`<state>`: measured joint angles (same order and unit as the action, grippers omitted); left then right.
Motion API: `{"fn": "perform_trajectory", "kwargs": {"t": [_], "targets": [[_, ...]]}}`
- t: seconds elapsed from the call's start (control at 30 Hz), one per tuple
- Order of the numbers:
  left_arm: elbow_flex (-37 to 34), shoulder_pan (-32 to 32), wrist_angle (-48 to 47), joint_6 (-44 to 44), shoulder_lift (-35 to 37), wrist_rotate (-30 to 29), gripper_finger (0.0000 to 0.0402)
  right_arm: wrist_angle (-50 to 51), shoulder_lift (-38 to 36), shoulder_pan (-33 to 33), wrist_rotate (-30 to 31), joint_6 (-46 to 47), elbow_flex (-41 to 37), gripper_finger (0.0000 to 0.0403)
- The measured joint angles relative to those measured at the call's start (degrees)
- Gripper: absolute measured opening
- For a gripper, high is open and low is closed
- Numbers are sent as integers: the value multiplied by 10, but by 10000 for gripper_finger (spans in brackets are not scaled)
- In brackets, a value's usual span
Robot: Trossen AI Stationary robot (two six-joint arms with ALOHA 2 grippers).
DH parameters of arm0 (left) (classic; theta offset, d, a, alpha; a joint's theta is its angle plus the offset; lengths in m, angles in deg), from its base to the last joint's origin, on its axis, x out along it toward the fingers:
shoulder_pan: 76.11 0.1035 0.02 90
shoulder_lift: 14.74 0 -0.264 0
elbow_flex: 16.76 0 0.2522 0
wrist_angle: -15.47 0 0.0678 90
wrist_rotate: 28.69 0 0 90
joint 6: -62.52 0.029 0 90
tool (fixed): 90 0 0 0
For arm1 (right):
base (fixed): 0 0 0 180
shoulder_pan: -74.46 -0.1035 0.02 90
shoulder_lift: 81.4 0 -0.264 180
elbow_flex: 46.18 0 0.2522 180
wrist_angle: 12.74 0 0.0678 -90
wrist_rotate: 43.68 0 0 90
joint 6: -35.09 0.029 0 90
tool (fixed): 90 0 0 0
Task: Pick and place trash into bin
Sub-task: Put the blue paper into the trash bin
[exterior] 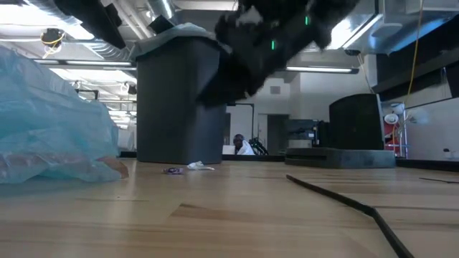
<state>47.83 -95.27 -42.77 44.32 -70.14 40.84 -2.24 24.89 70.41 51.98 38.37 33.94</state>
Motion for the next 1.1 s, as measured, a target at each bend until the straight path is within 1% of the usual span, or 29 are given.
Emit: {"fn": "perform_trajectory", "kwargs": {"t": [0.03,0.1,0.2,0.27,0.33,0.4,0.47,0.6,0.7,0.77,0.87,1.0,1.1], "targets": [[0,0,0,0,0,0,117,-24,12,0,5,-15,-11,268],[0,0,0,2,-1,0,117,-37,41,1,23,-25,-18,268],[0,0,0,4,0,0,117,-37,78,14,18,-3,-15,266],[0,0,0,4,-1,0,117,-40,98,27,8,14,-5,255],[0,0,0,-2,-1,0,117,-39,113,35,6,23,1,236],[0,0,0,-7,0,0,117,-28,125,43,-1,26,11,206],[0,0,0,-9,-1,0,117,-21,133,47,-18,27,18,169],[0,0,1,-9,-1,0,117,-5,136,49,-76,7,25,85],[0,0,1,-9,-1,0,117,17,134,48,-85,-4,26,22],[0,0,1,-9,-1,0,117,44,122,48,-85,8,25,8],[0,0,0,-5,5,0,117,76,88,48,-83,31,23,13],[17,0,-15,-4,30,0,117,88,-5,48,-83,38,23,2],[25,0,-19,6,59,-3,117,86,-81,48,-77,38,24,4]]}}
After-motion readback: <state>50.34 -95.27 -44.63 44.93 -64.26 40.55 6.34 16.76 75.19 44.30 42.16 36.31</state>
